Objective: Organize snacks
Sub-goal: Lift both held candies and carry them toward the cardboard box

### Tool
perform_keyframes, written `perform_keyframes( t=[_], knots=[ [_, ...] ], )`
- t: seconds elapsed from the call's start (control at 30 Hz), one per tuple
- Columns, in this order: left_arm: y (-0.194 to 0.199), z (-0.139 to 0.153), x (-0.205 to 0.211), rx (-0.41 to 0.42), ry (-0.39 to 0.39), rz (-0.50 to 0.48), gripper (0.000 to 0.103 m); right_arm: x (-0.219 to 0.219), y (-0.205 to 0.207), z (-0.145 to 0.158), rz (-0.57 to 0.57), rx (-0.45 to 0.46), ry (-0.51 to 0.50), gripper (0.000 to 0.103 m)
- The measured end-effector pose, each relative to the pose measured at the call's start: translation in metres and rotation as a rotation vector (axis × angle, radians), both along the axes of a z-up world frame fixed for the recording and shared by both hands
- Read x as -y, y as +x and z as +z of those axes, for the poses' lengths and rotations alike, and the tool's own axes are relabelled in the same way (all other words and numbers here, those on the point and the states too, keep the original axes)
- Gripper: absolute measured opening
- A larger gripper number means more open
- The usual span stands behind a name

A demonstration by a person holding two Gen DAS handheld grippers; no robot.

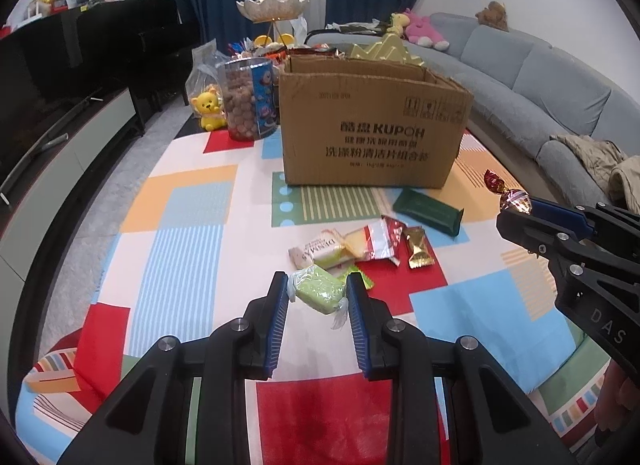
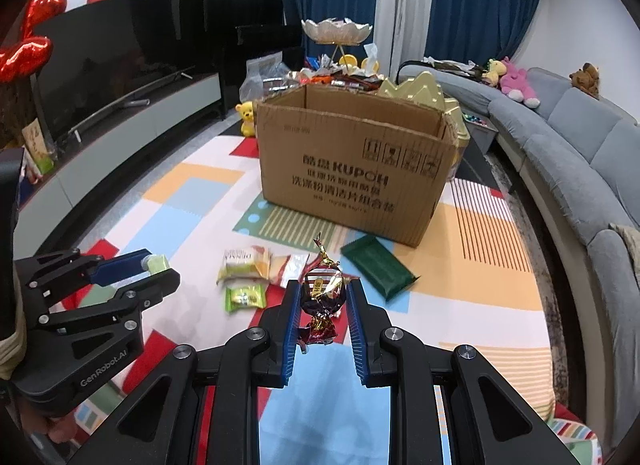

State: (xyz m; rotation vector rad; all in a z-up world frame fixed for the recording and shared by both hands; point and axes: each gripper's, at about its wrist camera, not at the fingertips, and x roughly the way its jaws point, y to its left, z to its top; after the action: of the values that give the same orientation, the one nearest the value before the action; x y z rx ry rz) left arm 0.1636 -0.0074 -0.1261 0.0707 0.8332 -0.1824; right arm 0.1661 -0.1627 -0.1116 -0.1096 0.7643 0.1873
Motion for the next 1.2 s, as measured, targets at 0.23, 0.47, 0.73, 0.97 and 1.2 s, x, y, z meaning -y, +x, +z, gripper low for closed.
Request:
perform_keyframes(
  t=[0.23,0.47,0.73,0.97,1.2],
  knots=[
    [0.007,0.017,0.000,0.015,-0.007,0.027,0.030,0.002,0.003,0.017,-0.012,0.025,0.018,0.024],
    [0.016,0.034,0.004,0.025,-0.012,0.041,0.030,0.008,0.007,0.032,-0.035,0.044,0.033,0.024],
    [0.030,0.051,0.011,0.039,-0.006,0.038,0.030,0.016,0.015,0.048,-0.061,0.071,0.048,0.024],
    [0.041,0.067,0.015,0.056,-0.008,0.041,0.030,0.019,0.021,0.062,-0.075,0.100,0.056,0.024],
    [0.057,0.085,0.019,0.087,-0.015,0.043,0.030,0.020,0.032,0.076,-0.085,0.127,0.064,0.024]
  ],
)
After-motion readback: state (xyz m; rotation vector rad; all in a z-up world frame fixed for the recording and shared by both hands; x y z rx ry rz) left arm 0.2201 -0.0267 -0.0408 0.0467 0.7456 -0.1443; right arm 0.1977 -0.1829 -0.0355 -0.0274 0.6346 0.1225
